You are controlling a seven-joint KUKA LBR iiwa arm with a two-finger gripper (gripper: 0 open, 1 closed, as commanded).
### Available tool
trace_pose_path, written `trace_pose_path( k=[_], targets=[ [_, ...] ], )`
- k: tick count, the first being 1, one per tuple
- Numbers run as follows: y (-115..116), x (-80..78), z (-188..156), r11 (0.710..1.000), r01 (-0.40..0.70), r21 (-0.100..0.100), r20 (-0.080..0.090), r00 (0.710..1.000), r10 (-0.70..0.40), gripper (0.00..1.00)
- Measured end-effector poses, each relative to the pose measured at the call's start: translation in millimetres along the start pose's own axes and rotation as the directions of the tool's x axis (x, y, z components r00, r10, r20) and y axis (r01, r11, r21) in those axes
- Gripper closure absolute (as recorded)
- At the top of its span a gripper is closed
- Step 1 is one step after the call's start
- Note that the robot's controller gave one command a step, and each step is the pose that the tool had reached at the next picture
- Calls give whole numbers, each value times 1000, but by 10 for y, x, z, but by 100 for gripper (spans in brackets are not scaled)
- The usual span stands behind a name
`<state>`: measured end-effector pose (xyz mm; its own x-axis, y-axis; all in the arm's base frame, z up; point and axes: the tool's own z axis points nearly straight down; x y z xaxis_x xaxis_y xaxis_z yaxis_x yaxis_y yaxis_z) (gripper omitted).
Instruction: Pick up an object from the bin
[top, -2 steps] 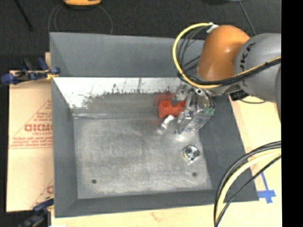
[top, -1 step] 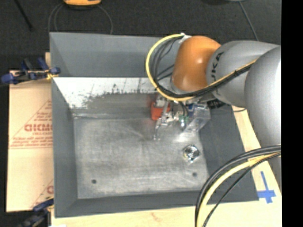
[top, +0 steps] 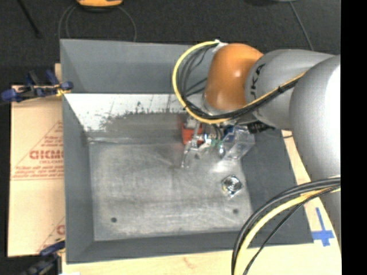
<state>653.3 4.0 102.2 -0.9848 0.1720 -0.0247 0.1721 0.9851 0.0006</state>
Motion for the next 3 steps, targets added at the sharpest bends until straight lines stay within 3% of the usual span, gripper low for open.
trace_pose_path(
  k=[1,2,3],
  targets=[
    [-100,-65,-824,989,-147,0,-12,989,147,0],
    [-678,-103,0,999,36,3,-25,999,-36,0],
    [-321,-98,253,879,477,-1,-5,879,-477,0]
  ],
)
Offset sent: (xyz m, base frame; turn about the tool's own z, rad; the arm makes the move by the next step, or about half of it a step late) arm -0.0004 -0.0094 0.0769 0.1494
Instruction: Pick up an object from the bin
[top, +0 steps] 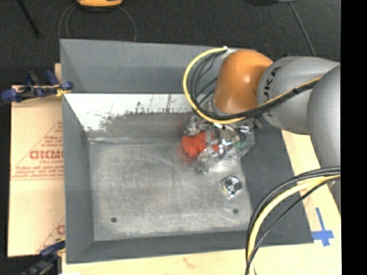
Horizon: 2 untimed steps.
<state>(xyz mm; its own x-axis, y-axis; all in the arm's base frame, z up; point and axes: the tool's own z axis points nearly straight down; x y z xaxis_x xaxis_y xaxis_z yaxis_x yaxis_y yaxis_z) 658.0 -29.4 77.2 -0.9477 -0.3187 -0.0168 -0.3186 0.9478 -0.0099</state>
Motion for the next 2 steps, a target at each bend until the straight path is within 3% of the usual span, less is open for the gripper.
trace_pose_path(
  k=[1,2],
  targets=[
    [-120,200,-445,977,212,-6,-7,977,-212,0],
    [-164,68,13,968,252,-8,-7,968,-252,0]
  ],
)
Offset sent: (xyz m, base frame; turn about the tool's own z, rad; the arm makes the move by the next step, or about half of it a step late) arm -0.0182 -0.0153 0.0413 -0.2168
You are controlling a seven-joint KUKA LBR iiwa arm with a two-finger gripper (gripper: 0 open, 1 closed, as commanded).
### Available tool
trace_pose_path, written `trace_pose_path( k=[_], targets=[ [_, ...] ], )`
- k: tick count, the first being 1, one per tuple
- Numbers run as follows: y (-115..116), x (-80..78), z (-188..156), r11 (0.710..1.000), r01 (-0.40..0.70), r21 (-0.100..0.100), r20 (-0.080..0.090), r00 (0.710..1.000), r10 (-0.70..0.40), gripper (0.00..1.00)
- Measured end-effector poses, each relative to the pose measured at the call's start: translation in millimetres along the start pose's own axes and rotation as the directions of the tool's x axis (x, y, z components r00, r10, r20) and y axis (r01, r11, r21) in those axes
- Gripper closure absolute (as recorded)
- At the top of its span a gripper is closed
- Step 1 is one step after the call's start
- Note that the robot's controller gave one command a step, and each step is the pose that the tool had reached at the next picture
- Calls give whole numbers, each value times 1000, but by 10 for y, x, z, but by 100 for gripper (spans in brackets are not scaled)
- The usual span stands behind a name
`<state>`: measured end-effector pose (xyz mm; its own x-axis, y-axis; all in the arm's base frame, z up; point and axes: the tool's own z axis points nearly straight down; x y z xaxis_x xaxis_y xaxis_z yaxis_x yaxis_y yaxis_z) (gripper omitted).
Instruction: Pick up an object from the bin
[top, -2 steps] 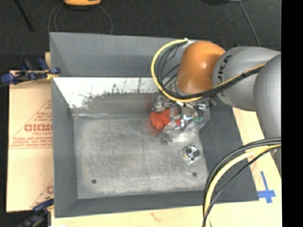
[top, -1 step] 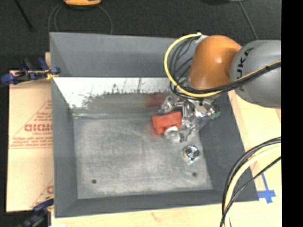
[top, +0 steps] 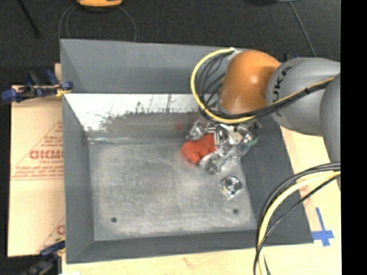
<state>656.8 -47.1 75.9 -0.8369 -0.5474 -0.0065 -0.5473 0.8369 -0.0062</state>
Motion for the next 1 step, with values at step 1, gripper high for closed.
trace_pose_path(
  k=[1],
  targets=[
    [-1,-14,-40,1000,-3,0,5,1000,3,100]
  ],
)
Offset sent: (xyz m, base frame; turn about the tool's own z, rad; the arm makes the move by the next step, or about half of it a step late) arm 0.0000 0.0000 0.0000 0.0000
